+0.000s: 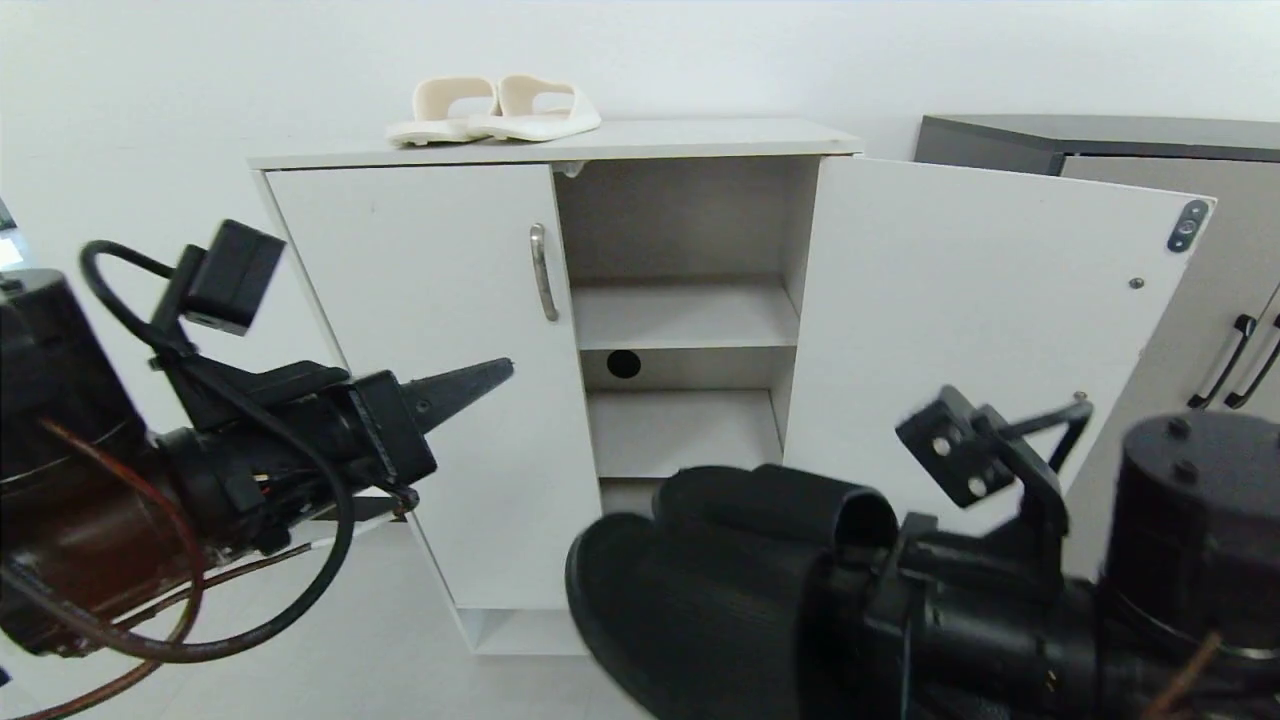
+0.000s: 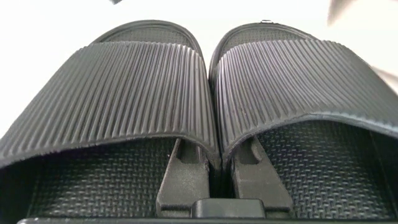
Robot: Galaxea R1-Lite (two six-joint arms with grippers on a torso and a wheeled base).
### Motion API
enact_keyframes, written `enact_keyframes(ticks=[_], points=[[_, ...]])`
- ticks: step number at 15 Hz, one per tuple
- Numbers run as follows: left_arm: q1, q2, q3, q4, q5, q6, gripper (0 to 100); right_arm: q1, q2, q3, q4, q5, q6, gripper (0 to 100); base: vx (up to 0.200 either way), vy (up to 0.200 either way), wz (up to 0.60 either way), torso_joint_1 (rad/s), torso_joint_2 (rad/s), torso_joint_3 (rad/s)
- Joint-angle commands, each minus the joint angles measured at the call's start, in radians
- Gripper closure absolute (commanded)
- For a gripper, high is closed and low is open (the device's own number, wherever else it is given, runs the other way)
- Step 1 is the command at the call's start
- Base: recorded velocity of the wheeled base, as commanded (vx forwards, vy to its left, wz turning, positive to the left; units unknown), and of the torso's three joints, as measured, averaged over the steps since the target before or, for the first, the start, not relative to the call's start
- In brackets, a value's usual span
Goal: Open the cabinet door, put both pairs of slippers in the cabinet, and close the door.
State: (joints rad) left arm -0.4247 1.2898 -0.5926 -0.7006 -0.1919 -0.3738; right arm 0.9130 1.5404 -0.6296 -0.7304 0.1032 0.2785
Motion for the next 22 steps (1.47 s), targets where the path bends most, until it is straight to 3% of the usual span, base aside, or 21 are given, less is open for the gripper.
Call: enact_keyframes(ticks=[1,3,4,5,6,9,10,12,14,16,17,18,19,21,22], points=[[0.087,-0.150,0.019,0.056,0.126,0.004,100,-0.097,0.112,-0.102,0.017,-0.017,-0.001,100,0.000,0.000,0.00,0.000,0.00,0.000],[0.136,-0.316,0.031,0.202,0.255,0.047,100,-0.131,0.124,-0.105,0.020,-0.025,-0.004,100,0.000,0.000,0.00,0.000,0.00,0.000],[0.156,-0.414,0.048,0.271,0.273,0.081,100,-0.134,0.129,-0.107,0.020,-0.026,-0.007,100,0.000,0.000,0.00,0.000,0.00,0.000],[0.230,-0.526,0.056,0.406,0.281,0.139,100,-0.144,0.132,-0.107,0.020,-0.026,-0.009,100,0.000,0.000,0.00,0.000,0.00,0.000],[0.300,-0.599,0.050,0.513,0.298,0.173,100,-0.152,0.132,-0.107,0.020,-0.026,-0.009,100,0.000,0.000,0.00,0.000,0.00,0.000],[0.438,-0.785,0.077,0.647,0.358,0.177,100,-0.163,0.129,-0.094,0.020,-0.026,-0.045,100,0.000,0.000,0.00,0.000,0.00,0.000],[0.451,-0.828,0.089,0.673,0.358,0.177,100,-0.171,0.129,-0.091,0.020,-0.028,-0.056,100,0.000,0.000,0.00,0.000,0.00,0.000],[0.452,-0.988,0.152,0.837,0.348,0.181,100,-0.180,0.124,-0.087,0.046,-0.030,-0.064,100,0.000,0.000,0.00,0.000,0.00,0.000],[0.475,-1.072,0.218,0.862,0.318,0.194,100,-0.180,0.109,-0.087,0.086,-0.030,-0.070,100,0.000,0.000,0.00,0.000,0.00,0.000],[0.596,-1.161,0.298,0.929,0.315,0.297,100,-0.181,0.092,-0.075,0.094,-0.030,-0.079,100,0.000,0.000,0.00,0.000,0.00,0.000],[0.612,-1.178,0.315,0.941,0.313,0.323,100,-0.181,0.087,-0.070,0.095,-0.031,-0.085,100,0.000,0.000,0.00,0.000,0.00,0.000],[0.613,-1.202,0.358,0.941,0.312,0.401,100,-0.181,0.078,-0.052,0.095,-0.048,-0.111,100,0.000,0.000,0.00,0.000,0.00,0.000],[0.613,-1.201,0.369,0.925,0.307,0.403,100,-0.181,0.075,-0.048,0.095,-0.053,-0.127,100,0.000,0.000,0.00,0.000,0.00,0.000],[0.615,-1.201,0.408,0.860,0.192,0.398,100,-0.180,0.072,-0.033,0.095,-0.053,-0.142,100,0.000,0.000,0.00,0.000,0.00,0.000],[0.613,-1.201,0.427,0.783,-0.001,0.342,100,-0.177,0.072,-0.027,0.094,-0.053,-0.154,100,0.000,0.000,0.00,0.000,0.00,0.000]])
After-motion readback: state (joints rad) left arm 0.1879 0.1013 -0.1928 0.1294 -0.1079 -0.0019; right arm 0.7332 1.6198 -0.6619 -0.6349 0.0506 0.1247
